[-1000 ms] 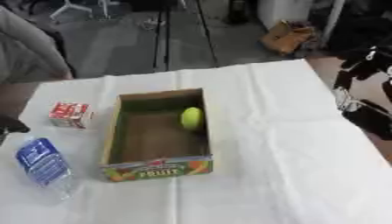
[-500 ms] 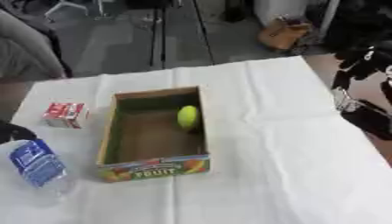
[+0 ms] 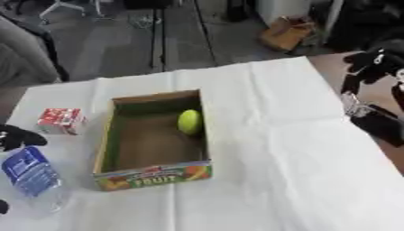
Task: Pick up objects on the table and place them in the box.
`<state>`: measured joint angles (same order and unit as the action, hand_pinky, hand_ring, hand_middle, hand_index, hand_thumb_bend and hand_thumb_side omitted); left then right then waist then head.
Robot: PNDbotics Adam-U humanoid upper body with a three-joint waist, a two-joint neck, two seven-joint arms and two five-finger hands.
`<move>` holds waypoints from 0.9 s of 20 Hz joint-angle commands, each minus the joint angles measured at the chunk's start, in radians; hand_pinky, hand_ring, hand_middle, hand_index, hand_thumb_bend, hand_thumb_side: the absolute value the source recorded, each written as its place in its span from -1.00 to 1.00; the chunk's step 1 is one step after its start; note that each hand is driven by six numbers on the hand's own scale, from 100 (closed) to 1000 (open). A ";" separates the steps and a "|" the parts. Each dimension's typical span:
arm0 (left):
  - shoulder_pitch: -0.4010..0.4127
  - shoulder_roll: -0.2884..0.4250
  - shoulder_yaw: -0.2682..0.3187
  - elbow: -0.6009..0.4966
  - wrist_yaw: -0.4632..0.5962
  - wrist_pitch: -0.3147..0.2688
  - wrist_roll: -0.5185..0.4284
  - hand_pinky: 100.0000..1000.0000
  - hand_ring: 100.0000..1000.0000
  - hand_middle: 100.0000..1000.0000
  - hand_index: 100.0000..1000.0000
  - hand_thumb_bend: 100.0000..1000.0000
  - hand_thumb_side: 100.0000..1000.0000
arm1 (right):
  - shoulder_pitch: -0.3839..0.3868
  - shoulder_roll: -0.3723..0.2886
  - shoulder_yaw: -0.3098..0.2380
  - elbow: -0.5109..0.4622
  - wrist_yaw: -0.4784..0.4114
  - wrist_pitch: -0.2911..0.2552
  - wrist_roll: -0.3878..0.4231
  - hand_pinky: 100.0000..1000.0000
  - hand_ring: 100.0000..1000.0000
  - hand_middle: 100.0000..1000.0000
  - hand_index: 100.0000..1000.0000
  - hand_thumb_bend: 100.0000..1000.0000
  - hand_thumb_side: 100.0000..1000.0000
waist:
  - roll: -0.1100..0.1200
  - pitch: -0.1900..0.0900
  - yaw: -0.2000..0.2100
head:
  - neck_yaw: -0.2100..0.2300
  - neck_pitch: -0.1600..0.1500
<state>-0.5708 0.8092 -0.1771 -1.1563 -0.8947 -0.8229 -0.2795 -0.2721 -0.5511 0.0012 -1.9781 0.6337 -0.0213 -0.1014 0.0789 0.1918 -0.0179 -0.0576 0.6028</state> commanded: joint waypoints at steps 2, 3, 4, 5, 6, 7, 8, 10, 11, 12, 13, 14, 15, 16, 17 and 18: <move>-0.018 0.019 -0.003 0.003 -0.026 -0.049 -0.028 0.80 0.77 0.74 0.96 0.93 -0.39 | -0.016 -0.026 -0.002 -0.022 -0.005 -0.005 0.001 -0.05 0.01 0.08 0.50 -1.00 -0.80 | -0.002 -0.008 -0.005 | 0.002 -0.010; -0.018 0.018 -0.004 0.005 -0.030 -0.051 -0.026 0.80 0.77 0.74 0.96 0.93 -0.39 | -0.016 -0.026 -0.002 -0.022 -0.005 -0.005 0.001 -0.05 0.01 0.08 0.50 -1.00 -0.80 | -0.002 -0.008 -0.006 | 0.002 -0.011; -0.018 0.017 -0.005 0.008 -0.033 -0.052 -0.025 0.80 0.76 0.73 0.95 0.93 -0.39 | -0.017 -0.026 -0.002 -0.022 -0.005 -0.005 0.001 -0.05 0.01 0.08 0.50 -1.00 -0.79 | -0.001 -0.006 -0.008 | 0.002 -0.011; -0.017 0.016 -0.006 0.010 -0.037 -0.054 -0.024 0.80 0.76 0.73 0.95 0.93 -0.39 | -0.017 -0.026 -0.001 -0.022 -0.006 -0.006 0.001 -0.05 0.01 0.08 0.50 -1.00 -0.79 | -0.001 -0.005 -0.010 | 0.002 -0.012; -0.016 0.013 -0.008 0.014 -0.040 -0.056 -0.024 0.79 0.76 0.72 0.95 0.92 -0.39 | -0.018 -0.026 -0.001 -0.022 -0.006 -0.006 0.001 -0.05 0.01 0.08 0.50 -1.00 -0.78 | -0.001 -0.003 -0.013 | 0.003 -0.013; -0.015 0.011 -0.009 0.019 -0.043 -0.058 -0.025 0.79 0.76 0.72 0.95 0.92 -0.39 | -0.019 -0.025 0.000 -0.022 -0.006 -0.007 0.001 -0.05 0.01 0.08 0.50 -1.00 -0.78 | -0.001 -0.001 -0.016 | 0.003 -0.013; -0.015 0.008 -0.010 0.022 -0.048 -0.059 -0.025 0.79 0.76 0.72 0.94 0.92 -0.39 | -0.020 -0.024 0.000 -0.022 -0.006 -0.007 0.001 -0.05 0.01 0.08 0.50 -1.00 -0.78 | -0.002 0.000 -0.018 | 0.003 -0.014; -0.013 0.004 -0.012 0.028 -0.056 -0.062 -0.025 0.78 0.76 0.70 0.94 0.91 -0.39 | -0.021 -0.023 0.001 -0.022 -0.007 -0.008 0.002 -0.05 0.01 0.08 0.51 -1.00 -0.78 | -0.003 0.002 -0.020 | 0.003 -0.014; -0.012 0.003 -0.013 0.032 -0.060 -0.063 -0.025 0.78 0.76 0.70 0.94 0.91 -0.39 | -0.021 -0.023 0.001 -0.022 -0.007 -0.007 0.001 -0.05 0.01 0.08 0.51 -1.00 -0.78 | -0.003 0.002 -0.020 | 0.004 -0.014; -0.012 0.001 -0.014 0.035 -0.064 -0.064 -0.025 0.78 0.76 0.70 0.94 0.90 -0.39 | -0.021 -0.022 0.001 -0.022 -0.007 -0.007 0.001 -0.05 0.01 0.08 0.51 -1.00 -0.78 | -0.003 0.003 -0.020 | 0.004 -0.014; -0.012 0.000 -0.014 0.037 -0.066 -0.065 -0.026 0.78 0.76 0.70 0.94 0.90 -0.39 | -0.021 -0.022 0.001 -0.022 -0.007 -0.007 0.001 -0.05 0.01 0.08 0.51 -1.00 -0.78 | -0.003 0.003 -0.020 | 0.004 -0.014; -0.011 -0.002 -0.015 0.041 -0.069 -0.065 -0.027 0.78 0.76 0.69 0.94 0.89 -0.40 | -0.022 -0.022 0.001 -0.022 -0.008 -0.008 0.001 -0.05 0.01 0.08 0.51 -1.00 -0.77 | -0.003 0.004 -0.020 | 0.004 -0.014; -0.009 -0.007 -0.018 0.048 -0.075 -0.066 -0.033 0.78 0.76 0.69 0.94 0.89 -0.40 | -0.023 -0.021 0.002 -0.022 -0.008 -0.008 0.002 -0.05 0.01 0.08 0.51 -1.00 -0.77 | -0.004 0.004 -0.020 | 0.005 -0.015; -0.009 -0.011 -0.019 0.054 -0.079 -0.067 -0.036 0.77 0.75 0.67 0.93 0.88 -0.41 | -0.024 -0.021 0.002 -0.022 -0.008 -0.009 0.002 -0.05 0.01 0.08 0.51 -1.00 -0.77 | -0.004 0.005 -0.020 | 0.005 -0.015; -0.008 -0.014 -0.021 0.059 -0.083 -0.068 -0.040 0.77 0.74 0.66 0.93 0.88 -0.41 | -0.024 -0.021 0.002 -0.022 -0.008 -0.009 0.003 -0.05 0.01 0.08 0.51 -1.00 -0.77 | -0.004 0.005 -0.019 | 0.005 -0.016; -0.008 -0.016 -0.021 0.063 -0.087 -0.069 -0.043 0.76 0.72 0.63 0.92 0.88 -0.42 | -0.024 -0.021 0.002 -0.022 -0.008 -0.008 0.003 -0.05 0.01 0.08 0.51 -1.00 -0.77 | -0.004 0.005 -0.019 | 0.005 -0.016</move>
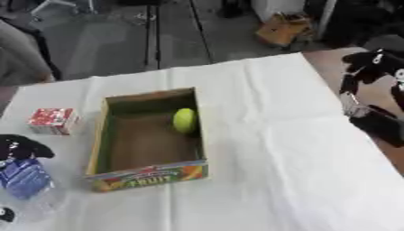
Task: Pick up objects on the table and place them in the box.
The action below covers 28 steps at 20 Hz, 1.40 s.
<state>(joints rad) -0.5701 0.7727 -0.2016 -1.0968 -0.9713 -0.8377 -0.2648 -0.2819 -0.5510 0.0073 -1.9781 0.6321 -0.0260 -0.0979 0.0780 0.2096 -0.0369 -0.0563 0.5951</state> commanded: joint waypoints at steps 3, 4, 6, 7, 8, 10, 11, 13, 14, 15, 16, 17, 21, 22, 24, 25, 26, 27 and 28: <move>-0.007 0.016 0.001 0.012 -0.018 -0.056 -0.063 0.70 0.63 0.48 0.87 0.83 -0.47 | -0.015 -0.020 -0.004 -0.022 -0.007 -0.004 -0.001 -0.05 0.01 0.08 0.51 -1.00 -0.76 | -0.004 -0.013 0.002 | 0.004 -0.008; -0.006 0.015 0.001 0.015 -0.020 -0.055 -0.064 0.64 0.54 0.38 0.81 0.79 -0.51 | -0.015 -0.020 -0.004 -0.022 -0.007 -0.004 0.000 -0.05 0.01 0.08 0.51 -1.00 -0.76 | -0.004 -0.013 0.003 | 0.004 -0.007; -0.005 0.012 0.000 0.020 -0.024 -0.052 -0.065 0.59 0.46 0.28 0.73 0.70 -0.57 | -0.015 -0.019 -0.004 -0.022 -0.007 -0.003 0.000 -0.05 0.01 0.08 0.51 -1.00 -0.76 | -0.004 -0.013 0.005 | 0.004 -0.007; -0.005 0.010 0.001 0.023 -0.026 -0.048 -0.064 0.54 0.38 0.21 0.66 0.60 -0.64 | -0.015 -0.019 -0.004 -0.022 -0.007 -0.003 0.000 -0.05 0.01 0.08 0.51 -1.00 -0.76 | -0.004 -0.013 0.006 | 0.004 -0.007; -0.004 0.009 0.001 0.025 -0.029 -0.045 -0.062 0.48 0.28 0.10 0.54 0.38 -0.74 | -0.015 -0.019 -0.004 -0.022 -0.007 -0.003 0.000 -0.05 0.01 0.08 0.51 -1.00 -0.76 | -0.004 -0.014 0.007 | 0.005 -0.007; -0.002 0.009 0.003 0.025 -0.035 -0.034 -0.052 0.40 0.16 0.02 0.45 0.22 -0.82 | -0.015 -0.019 -0.005 -0.022 -0.007 -0.003 0.000 -0.05 0.01 0.08 0.51 -1.00 -0.76 | -0.005 -0.015 0.009 | 0.004 -0.005; -0.001 0.010 0.005 0.022 -0.038 -0.029 -0.044 0.32 0.07 -0.08 0.34 0.05 -0.91 | -0.014 -0.019 -0.005 -0.022 -0.007 -0.002 0.000 -0.05 0.01 0.08 0.51 -1.00 -0.76 | -0.006 -0.015 0.010 | 0.005 -0.003; 0.001 0.015 0.008 0.015 -0.042 -0.018 -0.030 0.25 -0.04 -0.18 0.21 -0.16 -1.00 | -0.012 -0.019 -0.007 -0.022 -0.007 0.000 0.000 -0.05 0.01 0.08 0.50 -1.00 -0.76 | -0.007 -0.018 0.013 | 0.007 0.001; 0.003 0.018 0.009 0.010 -0.043 -0.014 -0.024 0.25 -0.06 -0.19 0.18 -0.19 -1.00 | -0.011 -0.019 -0.007 -0.022 -0.007 0.000 0.000 -0.05 0.01 0.08 0.51 -1.00 -0.76 | -0.007 -0.019 0.014 | 0.009 0.002; 0.004 0.023 0.011 0.004 -0.043 -0.010 -0.019 0.24 -0.08 -0.22 0.14 -0.22 -1.00 | -0.010 -0.019 -0.008 -0.022 -0.006 0.001 0.000 -0.05 0.01 0.08 0.50 -1.00 -0.76 | -0.007 -0.020 0.016 | 0.011 0.004; 0.006 0.027 0.012 -0.002 -0.042 -0.007 -0.017 0.24 -0.08 -0.22 0.13 -0.22 -1.00 | -0.009 -0.019 -0.008 -0.022 -0.006 0.002 -0.001 -0.05 0.01 0.08 0.50 -1.00 -0.76 | -0.007 -0.021 0.017 | 0.012 0.006; 0.007 0.033 0.014 -0.010 -0.041 -0.004 -0.014 0.24 -0.10 -0.24 0.11 -0.23 -1.00 | -0.007 -0.019 -0.009 -0.022 -0.006 0.002 -0.001 -0.05 0.01 0.08 0.50 -1.00 -0.76 | -0.007 -0.023 0.020 | 0.022 0.009; 0.011 0.058 0.024 -0.051 -0.024 0.008 -0.011 0.26 -0.11 -0.25 0.09 -0.23 -1.00 | -0.001 -0.021 -0.011 -0.022 -0.006 0.005 0.000 -0.05 0.01 0.08 0.50 -1.00 -0.77 | -0.006 -0.031 0.032 | 0.083 0.021; 0.011 0.063 0.026 -0.062 -0.018 0.011 -0.012 0.26 -0.11 -0.25 0.09 -0.23 -1.00 | 0.000 -0.021 -0.012 -0.022 -0.005 0.005 -0.001 -0.05 0.01 0.08 0.50 -1.00 -0.77 | -0.006 -0.032 0.034 | 0.096 0.023; 0.007 0.073 0.030 -0.087 -0.007 0.015 -0.014 0.27 -0.12 -0.26 0.09 -0.22 -1.00 | 0.002 -0.022 -0.013 -0.022 -0.005 0.006 -0.001 -0.05 0.01 0.08 0.50 -1.00 -0.77 | -0.005 -0.035 0.038 | 0.118 0.026; 0.003 0.078 0.033 -0.102 0.000 0.018 -0.014 0.28 -0.12 -0.27 0.08 -0.22 -1.00 | 0.004 -0.022 -0.013 -0.022 -0.005 0.007 -0.001 -0.05 0.01 0.08 0.50 -1.00 -0.77 | -0.005 -0.037 0.040 | 0.125 0.027; -0.001 0.082 0.036 -0.118 0.007 0.022 -0.016 0.28 -0.12 -0.27 0.08 -0.22 -1.00 | 0.005 -0.022 -0.014 -0.022 -0.005 0.007 -0.001 -0.05 0.01 0.08 0.50 -1.00 -0.77 | -0.005 -0.037 0.041 | 0.130 0.028; -0.009 0.085 0.041 -0.135 0.014 0.027 -0.016 0.29 -0.12 -0.27 0.08 -0.21 -1.00 | 0.007 -0.022 -0.014 -0.022 -0.005 0.008 -0.002 -0.05 0.01 0.08 0.50 -1.00 -0.77 | -0.005 -0.039 0.041 | 0.135 0.030; -0.017 0.086 0.046 -0.150 0.020 0.033 -0.016 0.29 -0.12 -0.27 0.08 -0.21 -1.00 | 0.008 -0.022 -0.015 -0.022 -0.004 0.008 -0.002 -0.05 0.01 0.08 0.50 -1.00 -0.77 | -0.005 -0.040 0.042 | 0.138 0.031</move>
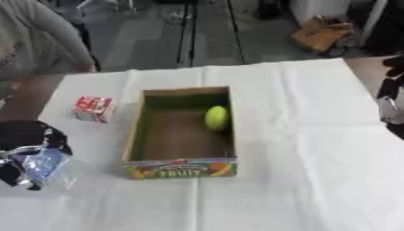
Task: Pick up objects on the table and place them in the box.
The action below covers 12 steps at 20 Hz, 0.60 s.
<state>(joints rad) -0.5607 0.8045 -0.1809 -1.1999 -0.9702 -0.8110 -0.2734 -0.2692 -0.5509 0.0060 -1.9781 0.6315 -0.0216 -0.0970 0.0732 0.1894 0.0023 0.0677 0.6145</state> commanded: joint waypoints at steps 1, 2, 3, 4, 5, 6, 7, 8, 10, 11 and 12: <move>-0.038 0.053 0.032 -0.062 0.027 0.014 -0.005 0.30 -0.12 -0.27 0.08 -0.22 -1.00 | -0.003 -0.022 -0.014 -0.022 -0.004 0.004 -0.003 -0.05 0.01 0.08 0.50 -1.00 -0.77 | -0.001 -0.021 0.003 | 0.016 0.013; -0.051 0.050 0.037 -0.075 0.034 0.022 -0.004 0.30 -0.12 -0.27 0.08 -0.22 -1.00 | -0.002 -0.022 -0.015 -0.022 -0.004 0.004 -0.004 -0.05 0.01 0.08 0.50 -1.00 -0.77 | -0.002 -0.022 0.003 | 0.017 0.013; -0.068 0.042 0.043 -0.088 0.041 0.030 -0.001 0.30 -0.12 -0.27 0.08 -0.23 -1.00 | -0.001 -0.022 -0.014 -0.022 -0.004 0.004 -0.004 -0.05 0.01 0.08 0.50 -1.00 -0.78 | -0.003 -0.023 0.003 | 0.021 0.013; -0.085 0.033 0.048 -0.100 0.045 0.038 0.002 0.30 -0.12 -0.27 0.08 -0.23 -1.00 | -0.001 -0.022 -0.014 -0.022 -0.004 0.004 -0.004 -0.05 0.01 0.08 0.50 -1.00 -0.78 | -0.003 -0.024 0.004 | 0.023 0.013; -0.104 0.021 0.052 -0.111 0.048 0.045 0.004 0.30 -0.11 -0.27 0.09 -0.22 -1.00 | -0.001 -0.021 -0.014 -0.022 -0.004 0.004 -0.004 -0.05 0.01 0.08 0.50 -1.00 -0.79 | -0.004 -0.024 0.003 | 0.028 0.011; -0.129 0.002 0.056 -0.120 0.046 0.053 0.008 0.30 -0.11 -0.27 0.09 -0.22 -1.00 | -0.002 -0.021 -0.013 -0.022 -0.005 0.003 -0.003 -0.05 0.01 0.08 0.50 -1.00 -0.79 | -0.005 -0.024 0.002 | 0.033 0.009; -0.152 -0.017 0.059 -0.129 0.042 0.057 0.014 0.29 -0.11 -0.28 0.08 -0.22 -1.00 | -0.003 -0.020 -0.012 -0.022 -0.005 0.001 -0.003 -0.05 0.01 0.08 0.50 -1.00 -0.80 | -0.006 -0.025 0.000 | 0.038 0.006; -0.178 -0.040 0.061 -0.132 0.035 0.065 0.022 0.29 -0.11 -0.28 0.08 -0.22 -1.00 | -0.005 -0.019 -0.011 -0.022 -0.006 0.000 -0.002 -0.05 0.01 0.08 0.50 -1.00 -0.80 | -0.008 -0.025 -0.003 | 0.043 0.004; -0.224 -0.090 0.067 -0.124 0.020 0.089 0.050 0.23 -0.13 -0.30 0.06 -0.24 -1.00 | -0.010 -0.017 -0.008 -0.022 -0.008 -0.004 0.000 -0.04 0.01 0.08 0.50 -1.00 -0.81 | -0.011 -0.024 -0.010 | 0.054 -0.001; -0.241 -0.110 0.067 -0.114 0.012 0.100 0.066 0.21 -0.12 -0.28 0.07 -0.21 -1.00 | -0.012 -0.016 -0.007 -0.022 -0.009 -0.005 0.000 -0.04 0.01 0.08 0.50 -1.00 -0.82 | -0.013 -0.024 -0.014 | 0.057 -0.002; -0.261 -0.137 0.069 -0.100 0.000 0.114 0.082 0.21 -0.11 -0.28 0.06 -0.21 -1.00 | -0.015 -0.015 -0.005 -0.022 -0.010 -0.009 0.000 -0.05 0.01 0.08 0.49 -1.00 -0.85 | -0.014 -0.023 -0.020 | 0.063 -0.004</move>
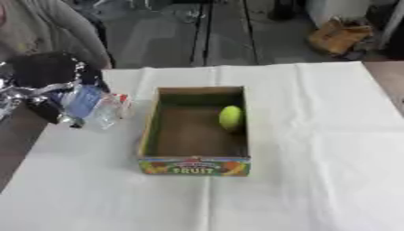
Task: Pick up objects on the table and place them in the box.
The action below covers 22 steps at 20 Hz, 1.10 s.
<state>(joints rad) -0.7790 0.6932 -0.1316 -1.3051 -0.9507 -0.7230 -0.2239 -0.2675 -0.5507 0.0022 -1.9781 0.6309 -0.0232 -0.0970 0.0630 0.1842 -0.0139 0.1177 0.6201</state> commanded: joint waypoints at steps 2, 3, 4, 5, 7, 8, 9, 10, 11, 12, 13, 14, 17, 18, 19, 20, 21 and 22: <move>-0.080 -0.081 0.022 0.044 -0.052 0.046 0.063 0.18 -0.09 -0.25 0.08 -0.20 -1.00 | -0.027 -0.014 0.004 -0.022 -0.013 -0.019 -0.001 -0.04 0.01 0.08 0.49 -1.00 -0.88 | -0.005 -0.014 -0.020 | 0.029 -0.014; -0.093 -0.100 0.022 0.063 -0.071 0.051 0.077 0.18 -0.08 -0.25 0.08 -0.21 -1.00 | -0.031 -0.014 0.006 -0.022 -0.015 -0.023 -0.001 -0.04 0.01 0.08 0.49 -1.00 -0.88 | -0.005 -0.013 -0.025 | 0.034 -0.016; -0.100 -0.112 0.022 0.078 -0.088 0.052 0.091 0.18 -0.08 -0.25 0.08 -0.21 -1.00 | -0.032 -0.013 0.007 -0.022 -0.016 -0.026 -0.001 -0.04 0.01 0.08 0.49 -1.00 -0.88 | -0.005 -0.012 -0.028 | 0.037 -0.017; -0.109 -0.127 0.021 0.091 -0.104 0.051 0.102 0.19 -0.05 -0.21 0.11 -0.21 -1.00 | -0.035 -0.013 0.009 -0.022 -0.017 -0.029 -0.001 -0.04 0.01 0.08 0.49 -1.00 -0.90 | -0.005 -0.011 -0.033 | 0.039 -0.019; -0.132 -0.173 0.018 0.125 -0.147 0.053 0.117 0.20 0.00 -0.15 0.16 -0.23 -1.00 | -0.044 -0.012 0.015 -0.022 -0.020 -0.039 0.002 -0.04 0.01 0.08 0.49 -1.00 -0.90 | -0.005 -0.008 -0.045 | 0.044 -0.025; -0.140 -0.204 0.013 0.144 -0.171 0.050 0.125 0.20 0.01 -0.14 0.17 -0.24 -1.00 | -0.049 -0.010 0.019 -0.022 -0.022 -0.044 0.003 -0.04 0.01 0.08 0.49 -1.00 -0.90 | -0.004 -0.006 -0.050 | 0.048 -0.029; -0.145 -0.225 0.011 0.160 -0.194 0.047 0.136 0.22 0.05 -0.09 0.22 -0.28 -1.00 | -0.051 -0.009 0.021 -0.022 -0.023 -0.046 0.005 -0.04 0.01 0.08 0.49 -1.00 -0.89 | -0.003 -0.004 -0.053 | 0.050 -0.031; -0.146 -0.245 0.006 0.172 -0.217 0.043 0.154 0.23 0.07 -0.07 0.24 -0.27 -1.00 | -0.054 -0.008 0.022 -0.022 -0.024 -0.049 0.006 -0.04 0.01 0.08 0.49 -1.00 -0.88 | -0.002 -0.003 -0.056 | 0.052 -0.032; -0.146 -0.258 0.002 0.181 -0.239 0.039 0.173 0.26 0.11 -0.04 0.27 -0.26 -0.95 | -0.055 -0.008 0.023 -0.022 -0.025 -0.050 0.007 -0.04 0.01 0.08 0.49 -1.00 -0.87 | -0.002 -0.003 -0.057 | 0.054 -0.033; -0.144 -0.272 -0.006 0.184 -0.262 0.033 0.199 0.26 0.11 -0.04 0.27 -0.25 -0.93 | -0.055 -0.007 0.024 -0.022 -0.026 -0.051 0.008 -0.04 0.01 0.08 0.49 -1.00 -0.87 | 0.000 -0.001 -0.057 | 0.056 -0.035; -0.143 -0.281 -0.013 0.188 -0.285 0.029 0.225 0.28 0.14 0.00 0.32 -0.18 -0.85 | -0.055 -0.006 0.025 -0.022 -0.026 -0.051 0.008 -0.05 0.01 0.08 0.49 -1.00 -0.86 | 0.000 -0.001 -0.058 | 0.057 -0.036; -0.142 -0.291 -0.024 0.189 -0.311 0.020 0.251 0.32 0.19 0.09 0.36 -0.05 -0.72 | -0.056 -0.005 0.026 -0.022 -0.027 -0.052 0.009 -0.05 0.01 0.08 0.49 -1.00 -0.86 | 0.001 0.001 -0.058 | 0.058 -0.037; -0.136 -0.301 -0.047 0.182 -0.399 -0.007 0.313 0.84 0.66 0.57 0.62 0.81 0.27 | -0.057 -0.004 0.027 -0.022 -0.027 -0.053 0.011 -0.05 0.01 0.08 0.49 -1.00 -0.85 | 0.001 0.002 -0.060 | 0.059 -0.039; -0.135 -0.299 -0.051 0.175 -0.429 -0.009 0.330 0.96 0.77 0.67 0.72 0.98 0.51 | -0.055 -0.004 0.027 -0.022 -0.027 -0.052 0.010 -0.05 0.01 0.08 0.49 -1.00 -0.84 | 0.001 0.002 -0.059 | 0.059 -0.040; -0.133 -0.299 -0.054 0.169 -0.456 -0.008 0.346 0.96 0.77 0.67 0.72 0.98 0.51 | -0.054 -0.004 0.026 -0.022 -0.027 -0.051 0.010 -0.05 0.01 0.08 0.49 -1.00 -0.84 | 0.001 0.002 -0.059 | 0.060 -0.040; -0.132 -0.298 -0.055 0.165 -0.480 -0.005 0.359 1.00 0.84 0.73 0.76 1.00 0.67 | -0.054 -0.004 0.026 -0.022 -0.027 -0.051 0.010 -0.05 0.01 0.08 0.49 -1.00 -0.84 | 0.001 0.002 -0.058 | 0.062 -0.040; -0.130 -0.297 -0.056 0.163 -0.499 -0.001 0.372 1.00 0.87 0.76 0.78 1.00 0.71 | -0.053 -0.004 0.026 -0.022 -0.027 -0.051 0.010 -0.05 0.01 0.08 0.49 -1.00 -0.84 | 0.001 0.002 -0.058 | 0.063 -0.040; -0.129 -0.296 -0.056 0.163 -0.513 0.002 0.384 1.00 0.87 0.76 0.78 1.00 0.71 | -0.054 -0.004 0.026 -0.022 -0.027 -0.051 0.011 -0.05 0.01 0.08 0.49 -1.00 -0.84 | 0.001 0.002 -0.057 | 0.065 -0.040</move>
<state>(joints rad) -0.8947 0.3782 -0.1891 -1.1208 -1.4400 -0.7229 0.1399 -0.3087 -0.5421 0.0324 -1.9782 0.6134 -0.0721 -0.0865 0.0671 0.2000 -0.0723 0.1779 0.5875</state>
